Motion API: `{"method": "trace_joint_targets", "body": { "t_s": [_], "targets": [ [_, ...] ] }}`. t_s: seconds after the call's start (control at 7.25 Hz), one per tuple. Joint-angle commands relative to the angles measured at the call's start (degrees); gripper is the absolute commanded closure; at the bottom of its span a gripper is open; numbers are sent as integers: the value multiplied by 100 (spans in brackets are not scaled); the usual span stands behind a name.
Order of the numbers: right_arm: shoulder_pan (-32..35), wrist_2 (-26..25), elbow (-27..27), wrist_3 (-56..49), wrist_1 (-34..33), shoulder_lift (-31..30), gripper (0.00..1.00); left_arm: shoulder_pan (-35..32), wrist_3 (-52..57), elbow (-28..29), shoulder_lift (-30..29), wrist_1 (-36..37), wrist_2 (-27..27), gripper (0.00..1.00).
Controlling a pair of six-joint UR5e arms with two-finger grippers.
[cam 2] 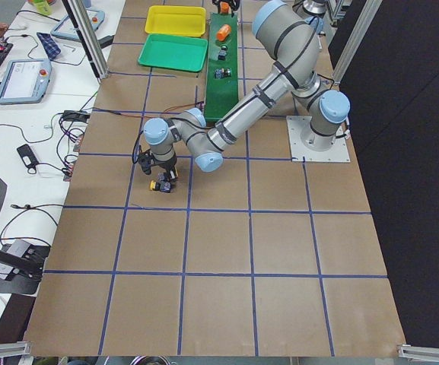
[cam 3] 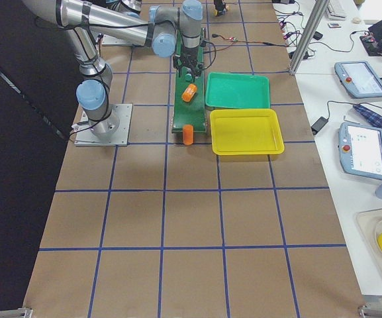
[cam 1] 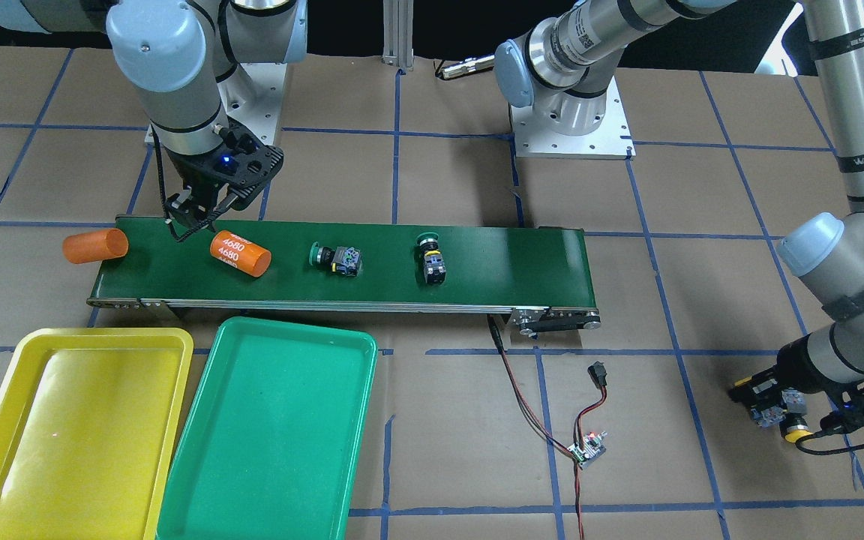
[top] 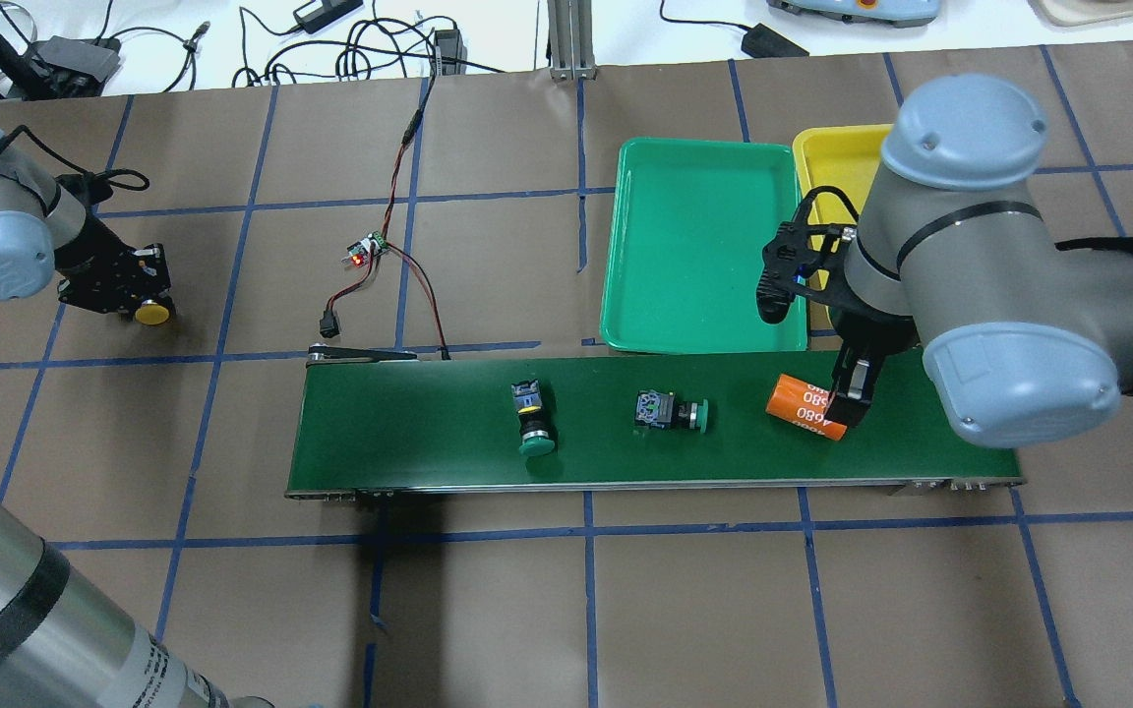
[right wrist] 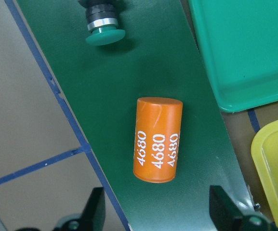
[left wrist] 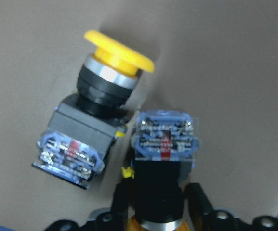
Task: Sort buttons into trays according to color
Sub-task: 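Place yellow button on belt with left gripper while right gripper grasps cylinder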
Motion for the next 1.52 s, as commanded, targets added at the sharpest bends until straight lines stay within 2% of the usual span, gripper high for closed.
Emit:
{"method": "trace_joint_targets", "body": {
  "t_s": [0.0,0.14,0.41,0.55,0.69,0.83,1.1,1.24,1.38],
  "targets": [
    [-110,272,588,-1079,-714,-264,18,0,140,-25,122,17,-18,100],
    [-119,292,616,-1162,-725,-256,12,-148,132,-121,367,-114,17,100],
    [-119,554,616,-1163,-734,-151,0,-963,150,-681,1462,-1087,-9,100],
    [-119,547,607,-1207,-742,-63,0,-1332,167,-1337,1999,-1317,-296,100],
    [-101,547,633,-1251,-708,-36,0,-1745,150,-1961,2465,-1258,-352,100],
    [-93,555,642,-1616,-716,-10,0,-2132,106,-2298,2844,-1188,-378,100],
    [-92,582,642,-1884,-1030,218,1,-2888,62,-2503,3111,-1083,-326,100],
    [-92,564,738,-1866,-1102,236,5,-2996,-112,-2608,3050,-1056,-334,92],
    [-101,564,939,-1849,-1286,228,5,-3023,-375,-2766,2919,-751,-352,64]
  ]
}}
